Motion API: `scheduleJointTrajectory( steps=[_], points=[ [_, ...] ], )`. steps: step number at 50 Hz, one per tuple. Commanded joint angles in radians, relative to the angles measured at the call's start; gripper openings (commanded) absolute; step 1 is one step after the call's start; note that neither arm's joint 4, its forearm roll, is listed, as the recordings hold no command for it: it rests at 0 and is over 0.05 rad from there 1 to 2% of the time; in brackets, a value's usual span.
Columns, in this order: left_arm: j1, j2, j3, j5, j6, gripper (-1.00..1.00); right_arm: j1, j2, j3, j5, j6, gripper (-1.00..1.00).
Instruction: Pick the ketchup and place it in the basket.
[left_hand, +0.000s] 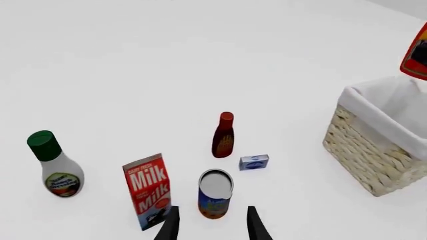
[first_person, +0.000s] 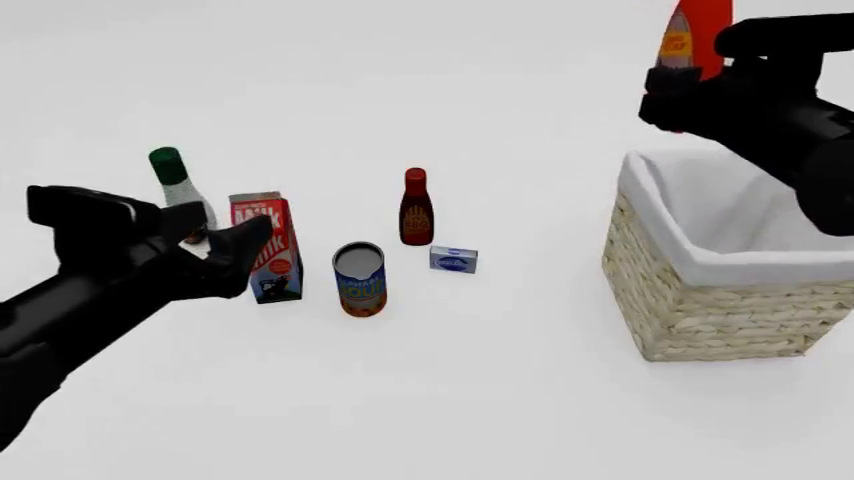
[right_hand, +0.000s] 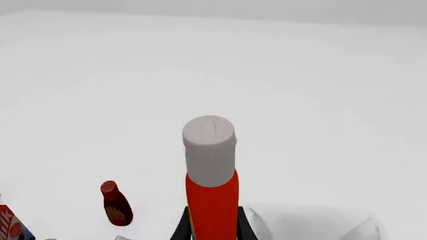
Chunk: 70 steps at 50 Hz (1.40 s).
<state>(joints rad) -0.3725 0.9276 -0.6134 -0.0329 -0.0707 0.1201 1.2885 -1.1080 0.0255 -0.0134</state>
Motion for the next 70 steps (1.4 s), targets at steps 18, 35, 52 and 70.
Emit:
scheduleJointTrajectory(
  steps=[18, 35, 52, 70],
  points=[
    [-0.024, -0.047, 0.065, -0.09, -0.02, 1.0, -0.131, 0.019, 0.034, 0.012, 0.039, -1.0],
    [-0.024, -0.053, 0.079, -0.103, -0.032, 1.0, -0.193, 0.045, 0.076, -0.02, 0.016, -1.0],
    [-0.03, -0.052, 0.078, -0.104, -0.031, 1.0, -0.233, 0.069, 0.118, -0.064, 0.028, -1.0],
    [-0.037, -0.042, 0.068, -0.101, -0.029, 1.0, -0.285, 0.107, 0.153, -0.121, 0.044, -1.0]
  ],
)
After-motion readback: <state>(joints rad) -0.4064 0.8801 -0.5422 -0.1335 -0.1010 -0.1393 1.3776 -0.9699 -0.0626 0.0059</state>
